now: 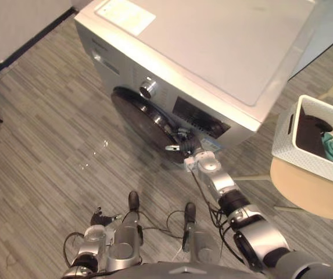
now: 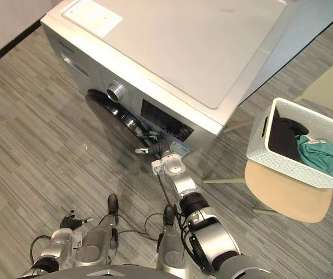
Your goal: Pick up the laundry basket with both hands and put the clothes into the washing machine.
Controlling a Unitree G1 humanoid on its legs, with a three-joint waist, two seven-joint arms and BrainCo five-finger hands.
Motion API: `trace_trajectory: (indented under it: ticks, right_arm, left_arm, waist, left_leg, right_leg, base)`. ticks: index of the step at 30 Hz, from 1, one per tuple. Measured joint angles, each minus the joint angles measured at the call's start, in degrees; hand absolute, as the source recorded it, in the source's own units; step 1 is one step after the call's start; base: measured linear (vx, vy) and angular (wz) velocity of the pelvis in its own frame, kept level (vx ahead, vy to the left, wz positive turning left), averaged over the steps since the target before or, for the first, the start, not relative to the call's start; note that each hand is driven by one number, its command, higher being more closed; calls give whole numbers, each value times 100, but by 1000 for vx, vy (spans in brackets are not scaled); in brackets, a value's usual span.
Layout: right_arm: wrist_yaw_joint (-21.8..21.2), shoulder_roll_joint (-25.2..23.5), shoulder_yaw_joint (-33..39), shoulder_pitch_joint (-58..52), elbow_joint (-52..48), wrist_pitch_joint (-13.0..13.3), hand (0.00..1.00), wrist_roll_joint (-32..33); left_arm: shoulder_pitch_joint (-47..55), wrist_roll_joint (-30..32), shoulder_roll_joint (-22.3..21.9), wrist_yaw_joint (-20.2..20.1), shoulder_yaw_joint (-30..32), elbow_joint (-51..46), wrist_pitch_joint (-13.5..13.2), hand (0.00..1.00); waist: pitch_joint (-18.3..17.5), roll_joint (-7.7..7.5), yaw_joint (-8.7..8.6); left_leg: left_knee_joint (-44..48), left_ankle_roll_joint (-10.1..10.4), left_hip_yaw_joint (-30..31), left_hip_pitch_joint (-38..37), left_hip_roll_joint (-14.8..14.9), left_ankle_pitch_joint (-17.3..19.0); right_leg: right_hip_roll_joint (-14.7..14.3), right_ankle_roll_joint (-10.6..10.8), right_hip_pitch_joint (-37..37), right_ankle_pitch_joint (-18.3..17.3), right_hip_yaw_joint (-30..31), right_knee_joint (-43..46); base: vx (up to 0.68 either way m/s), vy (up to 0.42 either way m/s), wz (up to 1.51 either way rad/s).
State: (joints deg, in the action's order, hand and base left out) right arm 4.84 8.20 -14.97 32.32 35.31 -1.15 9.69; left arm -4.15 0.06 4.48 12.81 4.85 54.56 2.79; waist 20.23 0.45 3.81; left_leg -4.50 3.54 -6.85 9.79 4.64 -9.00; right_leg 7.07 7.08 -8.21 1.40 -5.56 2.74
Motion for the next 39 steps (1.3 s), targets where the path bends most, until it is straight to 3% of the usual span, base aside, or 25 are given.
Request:
trace_trajectory:
  ticks: [3,7,8,10,11,14,16,18,25,34,39]
  right_arm:
    - [46,-89,-148,-4,-11,-58,0,-19]
    - [-18,-129,-884,-196,-621,-50,0,-8]
    - [-215,-133,-1412,-370,-1002,-26,0,217]
    - [-268,-171,-1720,-551,-1196,-19,0,575]
    - [-498,-165,-2127,-597,-1200,-1,0,1046]
    - [-1015,-168,-2903,-700,-1351,-7,0,1447]
    - [-1663,-373,-3672,-922,-1718,-14,0,1814]
    - [-1845,-616,-3833,-1072,-1738,-15,0,1968]
    - [-1898,-738,-3413,-1400,-1872,130,0,2030]
    - [-1729,-75,-2059,-2790,-1871,212,0,1782]
    - [-1412,214,-853,-3722,-1561,178,0,808]
  left_arm:
    - [-66,-2,0,76,0,10,-15,0]
    - [-65,0,-2,80,2,20,-12,0]
    - [-67,2,-2,80,-3,26,-6,0]
    - [-66,4,-3,80,-4,23,-8,0]
    - [-65,10,-3,80,-14,25,-6,0]
    - [-66,15,-3,77,-100,18,-8,0]
    - [-69,15,-2,75,-163,3,-29,0]
    - [-71,16,-2,75,-165,2,-31,0]
    - [-28,130,110,67,-19,27,-17,0]
    - [33,403,101,-14,318,126,113,0]
    - [102,341,107,-80,420,168,180,0]
  waist:
    - [45,-10,112]
    - [48,-18,90]
    - [44,-27,68]
    - [45,-36,61]
    - [48,-52,45]
    - [43,-81,38]
    - [19,-124,55]
    - [13,-136,58]
    - [-191,-480,43]
    - [-272,-554,-128]
    - [-433,-571,-251]
  left_leg:
    - [1,-43,38,9,-3,-36]
    - [2,-43,69,7,7,-37]
    - [3,-36,80,0,22,-32]
    - [3,-22,86,-22,43,-21]
    - [3,-1,96,-71,59,-6]
    - [4,21,158,-167,87,13]
    - [3,34,251,-178,123,17]
    - [3,45,314,-179,128,8]
    - [1,45,245,-239,136,1]
    - [-31,87,-107,-434,144,66]
    - [-31,100,-291,-488,149,144]
  right_leg:
    - [0,14,12,9,-25,0]
    - [-5,25,38,17,-79,4]
    - [-19,19,52,13,-101,7]
    - [-40,12,74,8,-107,16]
    - [-58,0,130,-4,-111,20]
    - [-90,-33,238,-54,-146,38]
    - [-117,-60,251,-156,-232,154]
    - [-116,-77,248,-226,-296,258]
    - [-110,-129,223,-342,-266,432]
    - [-124,-90,233,-301,107,317]
    - [-142,-88,228,-189,319,183]
  base:
    - [34,3,7]
    - [63,-5,5]
    - [57,-15,5]
    - [45,-16,1]
    - [32,-15,0]
    - [20,-13,8]
    - [-1,-15,18]
    - [-7,-11,20]
    - [-12,5,2]
    - [-6,10,-20]
    - [49,-6,-21]
